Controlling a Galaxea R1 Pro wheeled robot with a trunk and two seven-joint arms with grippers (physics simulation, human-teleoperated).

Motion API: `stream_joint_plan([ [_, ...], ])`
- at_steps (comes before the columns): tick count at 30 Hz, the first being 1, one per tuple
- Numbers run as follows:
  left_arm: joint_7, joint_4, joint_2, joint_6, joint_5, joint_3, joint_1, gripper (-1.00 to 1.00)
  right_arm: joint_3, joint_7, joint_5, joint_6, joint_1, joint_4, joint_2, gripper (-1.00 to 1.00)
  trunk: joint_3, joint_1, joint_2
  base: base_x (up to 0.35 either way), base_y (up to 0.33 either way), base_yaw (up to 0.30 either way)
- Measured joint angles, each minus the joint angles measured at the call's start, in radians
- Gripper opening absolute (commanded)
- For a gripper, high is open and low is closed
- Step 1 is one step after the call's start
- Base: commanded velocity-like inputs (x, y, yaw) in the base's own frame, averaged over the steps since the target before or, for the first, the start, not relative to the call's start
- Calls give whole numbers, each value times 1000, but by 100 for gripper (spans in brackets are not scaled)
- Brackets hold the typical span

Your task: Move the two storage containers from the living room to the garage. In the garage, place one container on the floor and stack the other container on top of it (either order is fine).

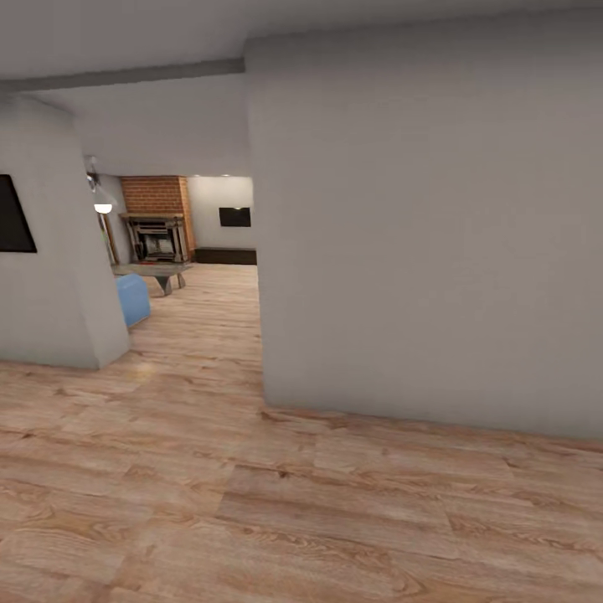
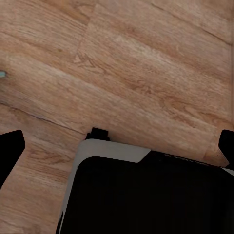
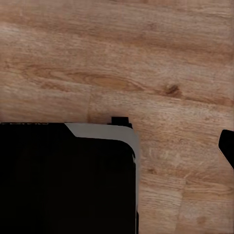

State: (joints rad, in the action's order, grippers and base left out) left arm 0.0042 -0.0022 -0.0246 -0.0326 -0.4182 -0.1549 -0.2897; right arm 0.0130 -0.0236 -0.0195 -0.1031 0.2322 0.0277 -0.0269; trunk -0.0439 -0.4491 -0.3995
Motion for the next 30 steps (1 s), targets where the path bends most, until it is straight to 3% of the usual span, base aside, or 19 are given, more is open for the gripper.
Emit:
stream_joint_plan([
  [6,0,0,0,0,0,0,0,100,2,0,0,-1,0,0,-2,100,0,0,0,316,0,109],
  [30,0,0,0,0,0,0,0,100,2,0,0,-1,0,0,-2,100,0,0,0,316,0,265],
])
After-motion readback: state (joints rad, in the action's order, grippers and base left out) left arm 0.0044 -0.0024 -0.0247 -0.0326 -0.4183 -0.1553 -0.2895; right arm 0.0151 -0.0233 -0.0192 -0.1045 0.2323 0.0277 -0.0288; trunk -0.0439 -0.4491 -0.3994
